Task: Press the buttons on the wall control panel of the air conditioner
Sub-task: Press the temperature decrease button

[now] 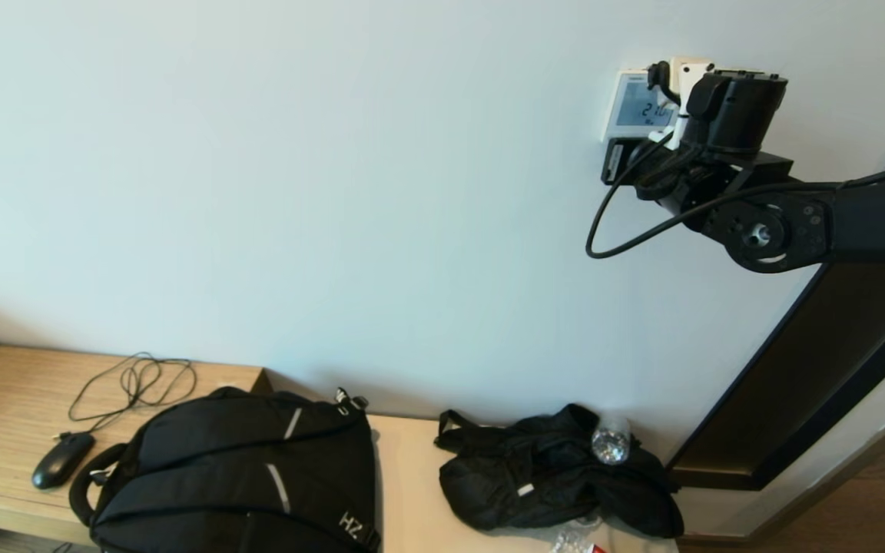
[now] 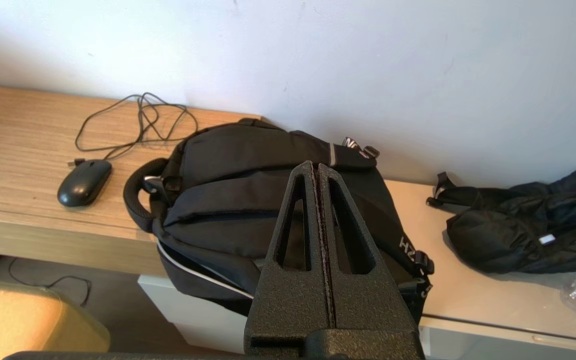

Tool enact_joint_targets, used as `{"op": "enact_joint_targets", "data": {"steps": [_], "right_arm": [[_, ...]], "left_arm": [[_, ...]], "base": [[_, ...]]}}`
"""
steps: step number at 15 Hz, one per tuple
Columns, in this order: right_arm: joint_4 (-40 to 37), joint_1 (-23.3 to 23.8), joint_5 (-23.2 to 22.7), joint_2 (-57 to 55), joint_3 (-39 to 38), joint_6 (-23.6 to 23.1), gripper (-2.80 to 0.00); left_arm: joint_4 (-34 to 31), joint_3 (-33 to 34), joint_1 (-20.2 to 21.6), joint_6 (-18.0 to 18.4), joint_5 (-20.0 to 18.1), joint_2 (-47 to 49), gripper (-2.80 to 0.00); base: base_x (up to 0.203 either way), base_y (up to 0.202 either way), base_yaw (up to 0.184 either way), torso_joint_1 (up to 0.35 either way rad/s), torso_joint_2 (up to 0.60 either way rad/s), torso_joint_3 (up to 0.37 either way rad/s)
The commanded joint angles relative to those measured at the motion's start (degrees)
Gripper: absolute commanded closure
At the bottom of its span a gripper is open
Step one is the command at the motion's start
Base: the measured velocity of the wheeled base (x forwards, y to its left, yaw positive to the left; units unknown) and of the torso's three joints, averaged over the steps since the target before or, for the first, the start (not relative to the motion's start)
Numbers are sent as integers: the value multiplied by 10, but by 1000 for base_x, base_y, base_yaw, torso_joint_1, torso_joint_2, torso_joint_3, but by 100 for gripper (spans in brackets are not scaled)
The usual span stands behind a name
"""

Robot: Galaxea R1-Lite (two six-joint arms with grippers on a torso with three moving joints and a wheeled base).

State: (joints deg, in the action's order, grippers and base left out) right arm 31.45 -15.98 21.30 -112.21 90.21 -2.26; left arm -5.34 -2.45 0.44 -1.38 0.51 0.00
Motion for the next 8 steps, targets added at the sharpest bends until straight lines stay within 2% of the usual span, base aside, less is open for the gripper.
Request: {"op": "enact_joint_targets", "data": {"steps": [1,8], "right_arm": [[3,-1,1,9,-4,0,0],[47,0,1,6,-14,-12,0]], "left_arm": [[0,0,0,0,0,0,0],[0,0,0,0,0,0,0]], "base": [[0,0,0,0,0,0],[0,0,0,0,0,0]]}}
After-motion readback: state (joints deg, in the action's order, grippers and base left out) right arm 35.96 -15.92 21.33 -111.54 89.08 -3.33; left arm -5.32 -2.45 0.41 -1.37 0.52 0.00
